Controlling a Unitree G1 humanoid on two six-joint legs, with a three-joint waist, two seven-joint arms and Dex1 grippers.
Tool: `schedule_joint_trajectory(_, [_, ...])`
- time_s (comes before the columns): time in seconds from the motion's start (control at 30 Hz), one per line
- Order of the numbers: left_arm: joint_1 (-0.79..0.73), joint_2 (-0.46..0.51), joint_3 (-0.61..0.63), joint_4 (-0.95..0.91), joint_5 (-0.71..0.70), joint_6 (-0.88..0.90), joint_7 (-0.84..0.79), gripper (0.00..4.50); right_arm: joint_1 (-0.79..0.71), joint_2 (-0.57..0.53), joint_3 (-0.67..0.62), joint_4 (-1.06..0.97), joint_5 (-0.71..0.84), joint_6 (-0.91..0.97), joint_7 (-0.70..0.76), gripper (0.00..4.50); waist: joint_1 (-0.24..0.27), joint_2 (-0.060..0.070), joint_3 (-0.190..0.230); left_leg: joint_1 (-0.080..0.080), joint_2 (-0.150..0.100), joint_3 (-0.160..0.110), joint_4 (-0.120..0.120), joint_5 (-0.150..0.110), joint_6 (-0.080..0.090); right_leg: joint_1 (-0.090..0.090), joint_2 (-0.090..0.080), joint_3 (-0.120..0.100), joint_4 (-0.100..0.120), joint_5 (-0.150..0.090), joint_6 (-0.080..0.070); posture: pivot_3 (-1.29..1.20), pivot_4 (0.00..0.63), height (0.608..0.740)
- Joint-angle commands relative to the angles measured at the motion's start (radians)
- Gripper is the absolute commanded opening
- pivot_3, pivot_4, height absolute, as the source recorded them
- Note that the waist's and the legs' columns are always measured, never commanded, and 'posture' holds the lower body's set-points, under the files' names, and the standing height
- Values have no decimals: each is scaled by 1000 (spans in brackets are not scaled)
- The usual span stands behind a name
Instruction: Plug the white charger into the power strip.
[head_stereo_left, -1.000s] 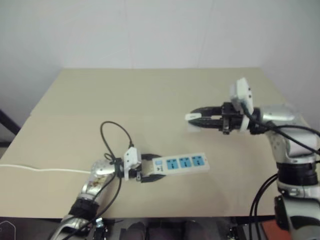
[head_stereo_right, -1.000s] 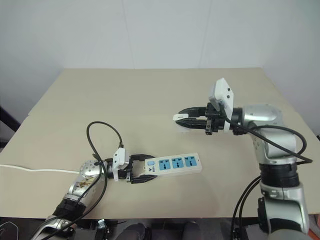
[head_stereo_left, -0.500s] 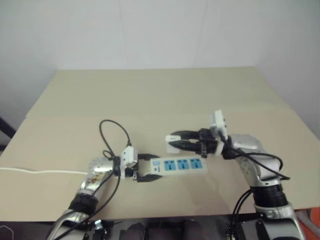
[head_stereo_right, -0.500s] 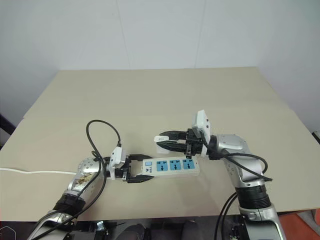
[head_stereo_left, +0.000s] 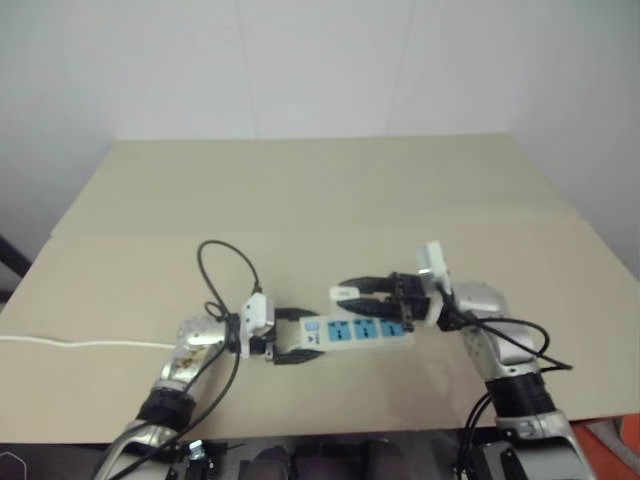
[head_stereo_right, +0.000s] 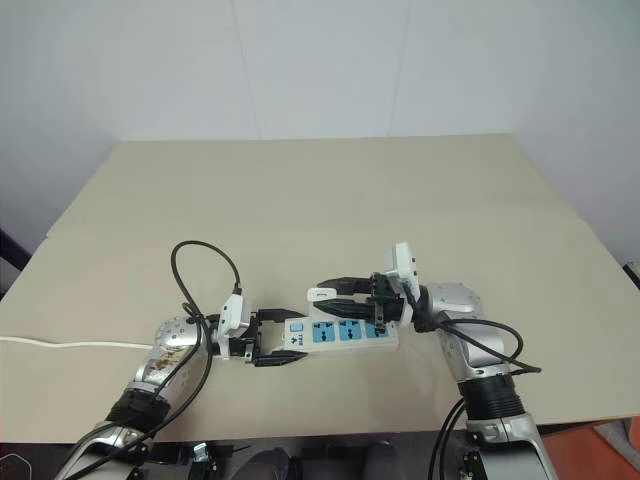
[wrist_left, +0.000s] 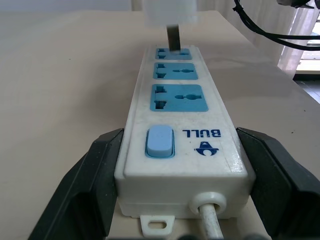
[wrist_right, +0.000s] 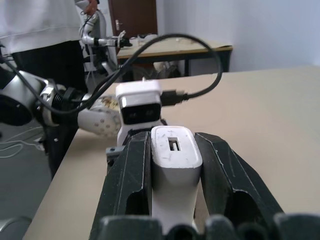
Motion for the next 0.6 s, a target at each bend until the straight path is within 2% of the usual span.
schedule_joint_trajectory(0.03, [13,11,-3,4,17,-3,-5,3245,-34,7,-5,32,-3,-63,23,1117,0,0,0,0,0,0,0,0,0,0,0,0,0,0,0,0,150,740])
schedule_joint_trajectory(0.6, [5,19,-4,9,19,3,-13,3245,-76,41,30,189,-59,-165,64,1117,-1,0,0,0,0,0,0,0,0,0,0,0,0,0,0,0,150,740])
